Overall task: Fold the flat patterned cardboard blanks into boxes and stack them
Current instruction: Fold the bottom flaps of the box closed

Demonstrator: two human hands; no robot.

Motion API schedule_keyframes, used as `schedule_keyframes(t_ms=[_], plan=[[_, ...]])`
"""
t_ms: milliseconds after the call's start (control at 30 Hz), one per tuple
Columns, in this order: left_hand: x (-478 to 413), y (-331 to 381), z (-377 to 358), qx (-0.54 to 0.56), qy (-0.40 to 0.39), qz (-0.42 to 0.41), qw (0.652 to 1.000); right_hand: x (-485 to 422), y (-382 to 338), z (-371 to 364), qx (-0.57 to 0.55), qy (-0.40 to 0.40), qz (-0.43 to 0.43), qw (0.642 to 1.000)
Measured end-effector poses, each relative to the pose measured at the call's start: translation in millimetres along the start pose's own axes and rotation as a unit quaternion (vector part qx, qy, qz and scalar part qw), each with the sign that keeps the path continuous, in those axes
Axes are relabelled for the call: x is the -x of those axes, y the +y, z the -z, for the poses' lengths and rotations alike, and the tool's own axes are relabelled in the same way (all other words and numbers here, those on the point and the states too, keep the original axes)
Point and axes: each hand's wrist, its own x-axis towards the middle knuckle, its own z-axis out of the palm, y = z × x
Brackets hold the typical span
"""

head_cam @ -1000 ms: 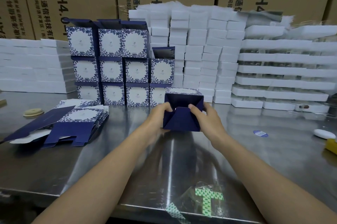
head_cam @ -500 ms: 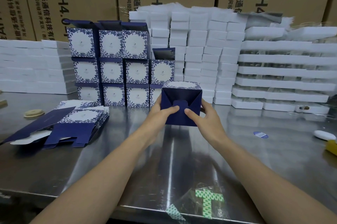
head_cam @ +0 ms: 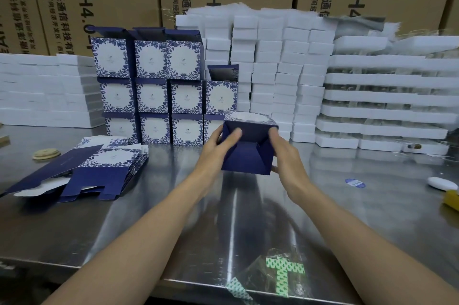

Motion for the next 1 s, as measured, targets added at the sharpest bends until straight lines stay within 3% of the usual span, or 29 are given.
schedule_keyframes(t_ms=[167, 767, 1000], plan=[[-2.3, 3.8, 4.6, 0.038, 0.012, 0.073, 0.997, -5.2, -7.2, 5.7, -0.052, 0.048, -0.087, 0.994], [-4.0, -3.3, 8.9, 0.011, 0.036, 0.118, 0.992, -0.8, -6.9, 9.2, -0.043, 0.025, -0.157, 0.986], [-7.8, 3.7, 12.3, 0.024, 0.027, -0.004, 0.999, -10.5, -5.6, 7.3, -0.086, 0.054, -0.023, 0.995]])
